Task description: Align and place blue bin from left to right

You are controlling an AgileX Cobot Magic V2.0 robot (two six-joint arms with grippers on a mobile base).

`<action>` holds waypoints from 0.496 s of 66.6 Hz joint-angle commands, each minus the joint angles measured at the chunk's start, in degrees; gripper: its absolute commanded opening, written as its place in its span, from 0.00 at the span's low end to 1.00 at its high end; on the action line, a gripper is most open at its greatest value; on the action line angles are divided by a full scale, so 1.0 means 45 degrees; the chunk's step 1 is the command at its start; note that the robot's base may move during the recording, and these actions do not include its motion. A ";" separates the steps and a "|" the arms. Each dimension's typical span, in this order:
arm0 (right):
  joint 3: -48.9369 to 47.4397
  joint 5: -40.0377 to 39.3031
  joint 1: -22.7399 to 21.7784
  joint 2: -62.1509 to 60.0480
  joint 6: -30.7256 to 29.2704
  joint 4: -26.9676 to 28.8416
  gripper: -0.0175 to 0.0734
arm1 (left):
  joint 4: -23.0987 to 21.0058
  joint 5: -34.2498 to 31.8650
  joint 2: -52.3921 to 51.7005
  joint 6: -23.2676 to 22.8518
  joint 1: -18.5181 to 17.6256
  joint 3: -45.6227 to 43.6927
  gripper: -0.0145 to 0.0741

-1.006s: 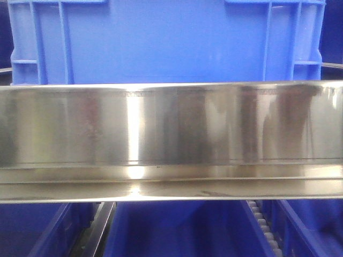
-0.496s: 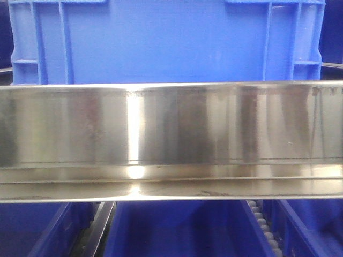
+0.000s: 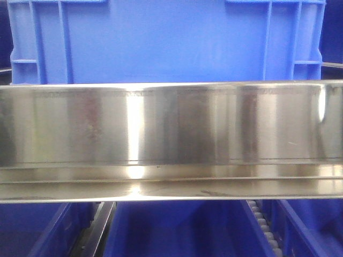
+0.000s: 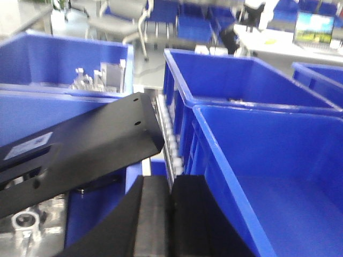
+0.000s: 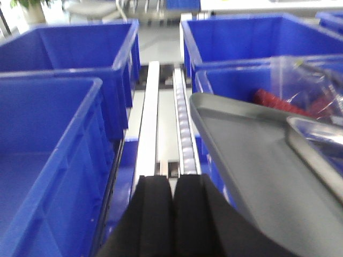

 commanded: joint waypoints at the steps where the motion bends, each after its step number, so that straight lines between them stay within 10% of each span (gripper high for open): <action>1: -0.0740 0.0270 0.0307 0.0794 0.0004 -0.0032 0.11 | -0.0055 0.0570 0.0973 0.0006 -0.0295 -0.1192 0.04; 33: -0.4680 0.2997 0.2106 0.5067 0.1344 -0.0032 0.11 | 0.2506 0.4185 0.6017 -0.2767 -0.2926 -0.7132 0.04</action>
